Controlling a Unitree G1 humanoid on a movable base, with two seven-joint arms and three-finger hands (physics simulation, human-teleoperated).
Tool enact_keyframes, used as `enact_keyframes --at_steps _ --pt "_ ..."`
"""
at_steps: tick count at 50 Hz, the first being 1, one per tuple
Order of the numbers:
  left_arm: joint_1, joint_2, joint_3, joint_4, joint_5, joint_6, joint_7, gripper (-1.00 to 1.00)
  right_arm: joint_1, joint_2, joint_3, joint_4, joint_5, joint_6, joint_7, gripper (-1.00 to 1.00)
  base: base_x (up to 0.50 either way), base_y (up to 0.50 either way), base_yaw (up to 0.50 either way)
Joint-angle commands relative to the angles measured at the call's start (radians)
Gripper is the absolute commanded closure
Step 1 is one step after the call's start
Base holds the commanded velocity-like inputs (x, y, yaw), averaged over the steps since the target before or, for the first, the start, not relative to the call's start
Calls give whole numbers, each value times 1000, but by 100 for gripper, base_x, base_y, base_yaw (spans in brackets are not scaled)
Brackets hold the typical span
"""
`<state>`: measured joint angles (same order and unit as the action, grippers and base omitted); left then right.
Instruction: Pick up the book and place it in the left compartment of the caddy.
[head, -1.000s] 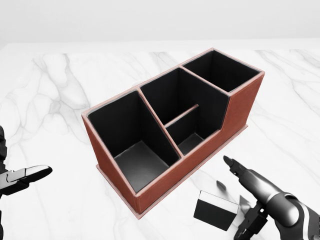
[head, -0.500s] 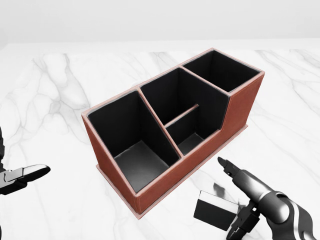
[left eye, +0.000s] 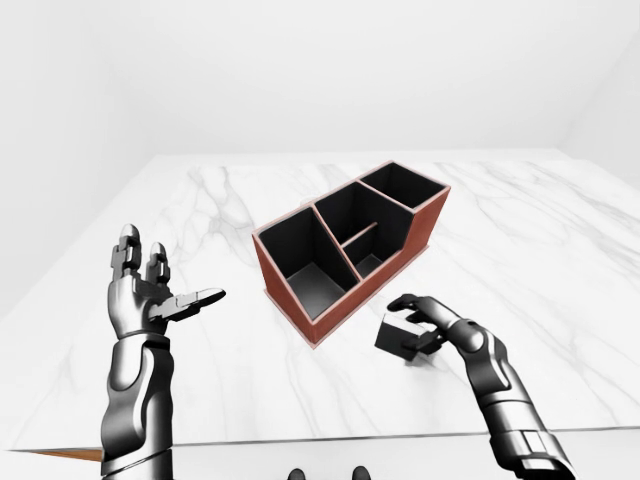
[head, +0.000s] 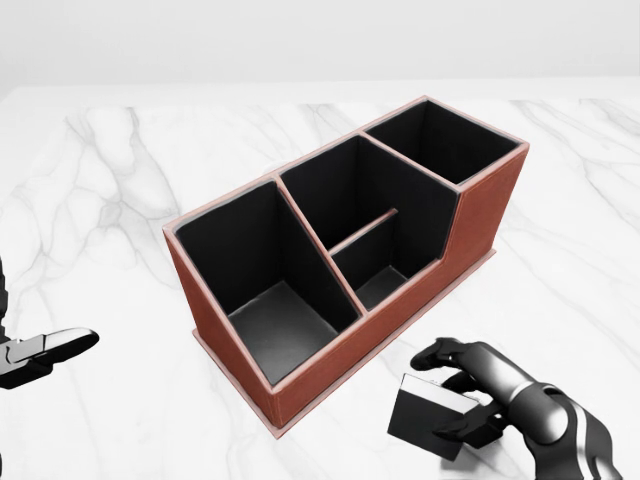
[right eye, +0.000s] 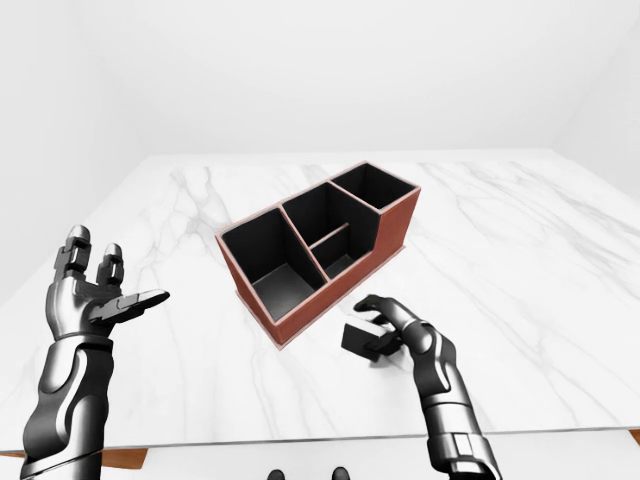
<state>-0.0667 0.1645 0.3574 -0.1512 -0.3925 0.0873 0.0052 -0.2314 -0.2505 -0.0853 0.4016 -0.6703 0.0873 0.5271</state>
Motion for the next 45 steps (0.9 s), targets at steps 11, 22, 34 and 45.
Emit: enact_keyframes --at_steps 11,22,34,45 --pt "6 -2 2 -17 -4 0 1 -100 -12 5 13 -7 -1 0 -18 100 0 0 0" --pt "6 -4 0 -19 -2 0 -2 -100 -19 8 15 -5 -5 0 -15 100 0 0 0" --pt "5 -4 -1 -12 -1 0 -6 -100 28 18 44 -317 -140 0 137 100 0 0 0" --pt "11 -5 2 -30 -8 0 -5 -100 28 69 78 -674 -451 0 171 100 0 0 0"
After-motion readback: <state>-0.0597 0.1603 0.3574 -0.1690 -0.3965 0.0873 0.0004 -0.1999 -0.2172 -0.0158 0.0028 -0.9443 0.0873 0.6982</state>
